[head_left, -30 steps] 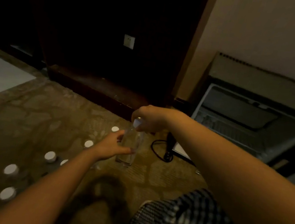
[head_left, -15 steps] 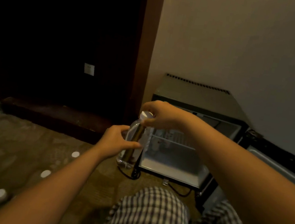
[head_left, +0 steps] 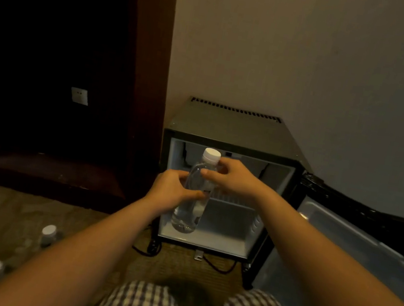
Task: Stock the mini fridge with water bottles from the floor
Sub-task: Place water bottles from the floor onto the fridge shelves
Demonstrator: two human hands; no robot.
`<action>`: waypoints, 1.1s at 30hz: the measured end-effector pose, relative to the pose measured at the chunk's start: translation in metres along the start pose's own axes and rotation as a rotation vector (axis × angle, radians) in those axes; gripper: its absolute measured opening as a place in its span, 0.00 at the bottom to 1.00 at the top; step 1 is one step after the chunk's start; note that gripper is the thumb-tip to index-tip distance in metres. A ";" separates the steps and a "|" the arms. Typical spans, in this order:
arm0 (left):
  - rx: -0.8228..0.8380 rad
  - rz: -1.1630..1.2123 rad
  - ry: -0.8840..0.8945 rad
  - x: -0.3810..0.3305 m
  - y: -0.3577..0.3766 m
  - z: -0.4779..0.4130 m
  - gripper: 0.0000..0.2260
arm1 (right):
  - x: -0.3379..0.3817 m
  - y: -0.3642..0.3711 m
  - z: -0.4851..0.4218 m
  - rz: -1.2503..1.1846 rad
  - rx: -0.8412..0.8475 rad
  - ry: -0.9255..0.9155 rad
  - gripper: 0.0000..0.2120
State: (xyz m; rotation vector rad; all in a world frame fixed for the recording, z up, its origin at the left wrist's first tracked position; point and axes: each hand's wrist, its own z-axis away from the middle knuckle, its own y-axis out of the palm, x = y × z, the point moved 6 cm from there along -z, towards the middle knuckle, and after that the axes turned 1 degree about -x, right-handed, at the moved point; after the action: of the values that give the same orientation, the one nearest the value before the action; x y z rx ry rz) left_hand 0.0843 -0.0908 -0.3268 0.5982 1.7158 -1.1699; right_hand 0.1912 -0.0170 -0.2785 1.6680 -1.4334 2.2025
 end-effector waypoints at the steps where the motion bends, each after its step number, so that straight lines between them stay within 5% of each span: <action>1: 0.017 -0.011 -0.001 0.002 0.007 -0.007 0.18 | -0.011 0.000 -0.001 -0.053 0.019 0.035 0.18; 18: 0.317 -0.112 -0.071 0.088 0.102 -0.094 0.14 | -0.167 0.031 -0.062 -0.182 -0.077 0.166 0.17; 22: 0.387 -0.136 -0.142 0.122 0.118 -0.106 0.09 | -0.198 0.052 -0.074 -0.158 -0.064 0.167 0.18; 33: 0.466 -0.079 -0.474 0.223 0.142 -0.118 0.18 | -0.257 0.102 -0.110 -0.064 -0.017 0.287 0.19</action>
State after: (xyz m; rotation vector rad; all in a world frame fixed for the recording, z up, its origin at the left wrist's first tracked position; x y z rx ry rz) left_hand 0.0492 0.0516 -0.5770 0.4770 1.0784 -1.6368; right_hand 0.1661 0.1190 -0.5416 1.3056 -1.3022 2.2730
